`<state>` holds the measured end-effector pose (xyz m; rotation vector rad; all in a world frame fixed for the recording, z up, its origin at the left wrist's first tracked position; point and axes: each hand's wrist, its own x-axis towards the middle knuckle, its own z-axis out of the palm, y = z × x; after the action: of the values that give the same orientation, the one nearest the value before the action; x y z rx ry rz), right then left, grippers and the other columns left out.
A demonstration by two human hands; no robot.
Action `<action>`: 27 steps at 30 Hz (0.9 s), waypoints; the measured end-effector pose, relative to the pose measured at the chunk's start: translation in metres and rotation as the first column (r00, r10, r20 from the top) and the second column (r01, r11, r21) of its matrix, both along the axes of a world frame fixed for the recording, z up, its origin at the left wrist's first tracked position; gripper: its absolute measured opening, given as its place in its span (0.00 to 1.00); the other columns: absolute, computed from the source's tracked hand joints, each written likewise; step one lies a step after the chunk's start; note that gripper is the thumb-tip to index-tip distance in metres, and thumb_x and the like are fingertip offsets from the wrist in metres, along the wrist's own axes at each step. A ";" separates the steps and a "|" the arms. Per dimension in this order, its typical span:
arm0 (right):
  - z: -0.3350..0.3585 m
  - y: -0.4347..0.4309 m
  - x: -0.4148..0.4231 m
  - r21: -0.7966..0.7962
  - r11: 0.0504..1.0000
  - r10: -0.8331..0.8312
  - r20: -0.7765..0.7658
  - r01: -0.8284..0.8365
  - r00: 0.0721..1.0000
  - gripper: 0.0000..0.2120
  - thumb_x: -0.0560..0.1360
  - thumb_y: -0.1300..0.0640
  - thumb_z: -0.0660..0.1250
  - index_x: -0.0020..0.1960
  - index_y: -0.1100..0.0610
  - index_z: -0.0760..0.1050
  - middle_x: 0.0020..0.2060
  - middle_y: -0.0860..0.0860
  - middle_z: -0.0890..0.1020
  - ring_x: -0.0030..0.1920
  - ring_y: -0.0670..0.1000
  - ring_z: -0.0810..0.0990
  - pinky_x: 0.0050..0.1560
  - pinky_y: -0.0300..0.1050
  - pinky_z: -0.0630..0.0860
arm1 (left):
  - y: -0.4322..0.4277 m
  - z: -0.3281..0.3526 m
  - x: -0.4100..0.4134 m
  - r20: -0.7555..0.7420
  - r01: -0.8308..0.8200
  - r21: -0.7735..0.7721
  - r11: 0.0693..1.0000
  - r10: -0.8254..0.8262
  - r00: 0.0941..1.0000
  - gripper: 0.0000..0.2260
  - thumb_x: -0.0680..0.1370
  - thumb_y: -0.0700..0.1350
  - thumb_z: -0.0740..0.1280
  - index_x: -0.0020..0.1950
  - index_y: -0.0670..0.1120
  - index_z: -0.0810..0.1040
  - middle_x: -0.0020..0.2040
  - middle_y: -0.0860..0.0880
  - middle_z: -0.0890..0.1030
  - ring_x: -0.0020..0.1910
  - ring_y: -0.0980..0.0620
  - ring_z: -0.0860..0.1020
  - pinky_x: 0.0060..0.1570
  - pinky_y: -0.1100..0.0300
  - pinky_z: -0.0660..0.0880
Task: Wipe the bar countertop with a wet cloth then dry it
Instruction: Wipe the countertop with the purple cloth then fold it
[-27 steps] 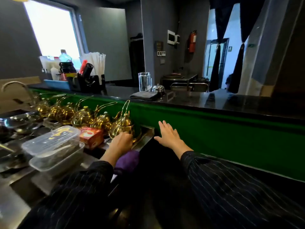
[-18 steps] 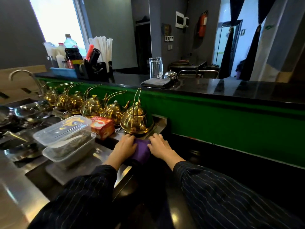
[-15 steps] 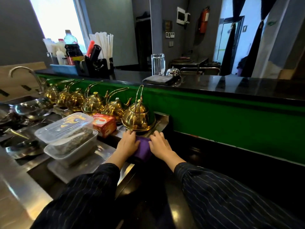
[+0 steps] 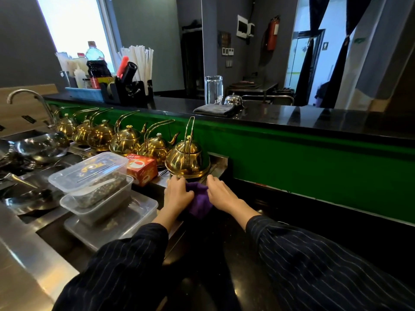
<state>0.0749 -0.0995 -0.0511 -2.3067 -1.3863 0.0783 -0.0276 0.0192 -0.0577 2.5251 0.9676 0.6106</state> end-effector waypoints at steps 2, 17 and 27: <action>0.010 -0.012 0.004 0.062 0.998 -0.008 -0.029 0.010 1.000 0.05 0.80 0.62 0.56 0.55 0.61 0.66 0.55 0.61 0.74 0.53 0.62 0.77 0.46 0.53 0.71 | -0.009 0.009 0.005 0.070 0.056 0.016 0.998 -0.056 0.996 0.07 0.72 0.43 0.67 0.48 0.43 0.73 0.52 0.44 0.72 0.51 0.46 0.72 0.50 0.52 0.72; 0.129 -0.258 0.117 0.053 0.884 -0.451 0.365 0.465 0.814 0.04 0.76 0.59 0.62 0.49 0.59 0.75 0.53 0.57 0.70 0.49 0.61 0.76 0.40 0.51 0.69 | -0.178 0.100 0.161 0.173 0.580 0.179 0.795 -0.606 0.777 0.04 0.71 0.43 0.71 0.45 0.44 0.80 0.39 0.45 0.83 0.42 0.44 0.80 0.41 0.52 0.75; 0.183 -0.383 0.177 0.438 0.212 -0.654 -0.601 0.874 0.459 0.09 0.81 0.57 0.53 0.60 0.56 0.64 0.39 0.61 0.83 0.33 0.59 0.85 0.32 0.54 0.82 | -0.341 0.165 0.263 0.262 0.733 0.393 0.555 -0.832 0.489 0.03 0.73 0.44 0.69 0.43 0.44 0.78 0.40 0.45 0.81 0.43 0.45 0.76 0.43 0.50 0.73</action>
<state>0.2515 -0.4821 0.1319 -1.8762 0.1279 -0.3748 0.2350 -0.3221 0.1074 2.4727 -0.4971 0.9178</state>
